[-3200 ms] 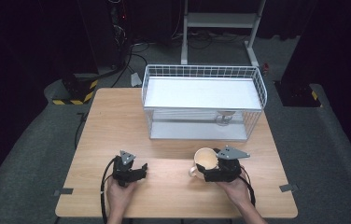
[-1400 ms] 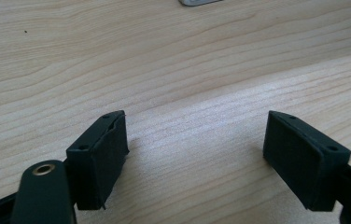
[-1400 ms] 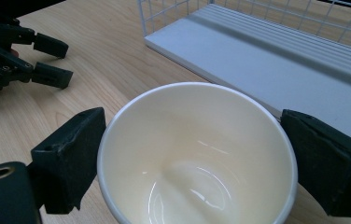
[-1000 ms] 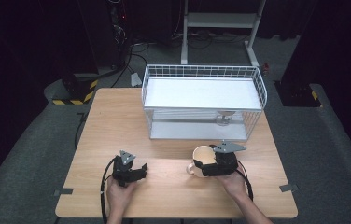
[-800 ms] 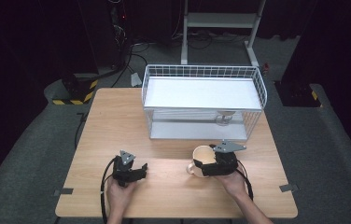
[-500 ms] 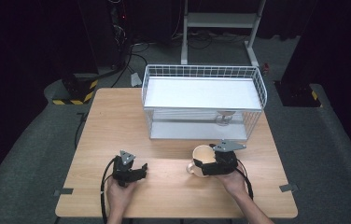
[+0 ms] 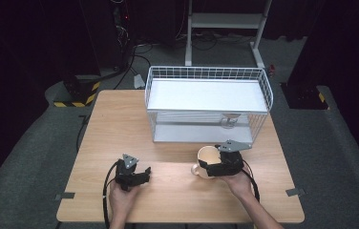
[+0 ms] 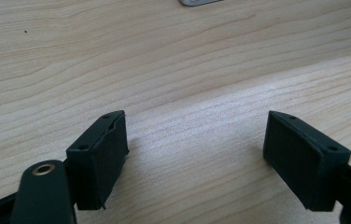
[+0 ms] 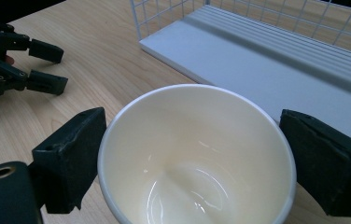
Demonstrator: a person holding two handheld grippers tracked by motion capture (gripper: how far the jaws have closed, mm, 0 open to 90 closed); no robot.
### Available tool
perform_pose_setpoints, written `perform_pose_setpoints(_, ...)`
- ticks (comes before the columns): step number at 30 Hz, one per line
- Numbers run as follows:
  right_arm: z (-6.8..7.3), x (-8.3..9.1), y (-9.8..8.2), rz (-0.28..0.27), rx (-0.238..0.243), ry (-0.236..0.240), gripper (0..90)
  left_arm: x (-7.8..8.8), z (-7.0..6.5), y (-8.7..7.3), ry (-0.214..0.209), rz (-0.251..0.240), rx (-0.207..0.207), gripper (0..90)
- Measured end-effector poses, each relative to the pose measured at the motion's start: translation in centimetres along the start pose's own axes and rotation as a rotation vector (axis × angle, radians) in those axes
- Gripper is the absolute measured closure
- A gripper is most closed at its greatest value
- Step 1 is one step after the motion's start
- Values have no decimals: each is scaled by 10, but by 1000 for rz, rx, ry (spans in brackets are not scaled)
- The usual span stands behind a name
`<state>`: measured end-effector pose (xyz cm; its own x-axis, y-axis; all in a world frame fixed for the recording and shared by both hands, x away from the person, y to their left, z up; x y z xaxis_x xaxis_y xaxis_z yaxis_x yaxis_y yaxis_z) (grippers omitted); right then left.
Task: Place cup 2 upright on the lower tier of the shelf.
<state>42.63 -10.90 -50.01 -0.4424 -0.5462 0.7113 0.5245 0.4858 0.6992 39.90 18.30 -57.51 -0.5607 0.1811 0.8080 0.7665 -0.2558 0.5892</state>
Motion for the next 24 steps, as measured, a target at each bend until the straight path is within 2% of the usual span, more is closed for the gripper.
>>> perform_pose_setpoints(12,-8,0,9,9,-27,-10,103,0,0,0,0,0,1,221)
perform_pose_setpoints(24,-26,1,21,11,-69,-41,103,0,0,0,0,0,-1,221)
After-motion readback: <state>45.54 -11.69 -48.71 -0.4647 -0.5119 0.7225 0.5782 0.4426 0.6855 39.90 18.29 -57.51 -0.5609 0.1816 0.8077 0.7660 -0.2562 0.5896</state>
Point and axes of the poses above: each handheld gripper's, and its own axes: x roughly backward along the jaws, y roughly out of its top, z roughly to its left, the point moved 7 cm from there along -x, roughly forward along the jaws, and after that the axes turned 12 degrees about z, right-handed, at the moved point
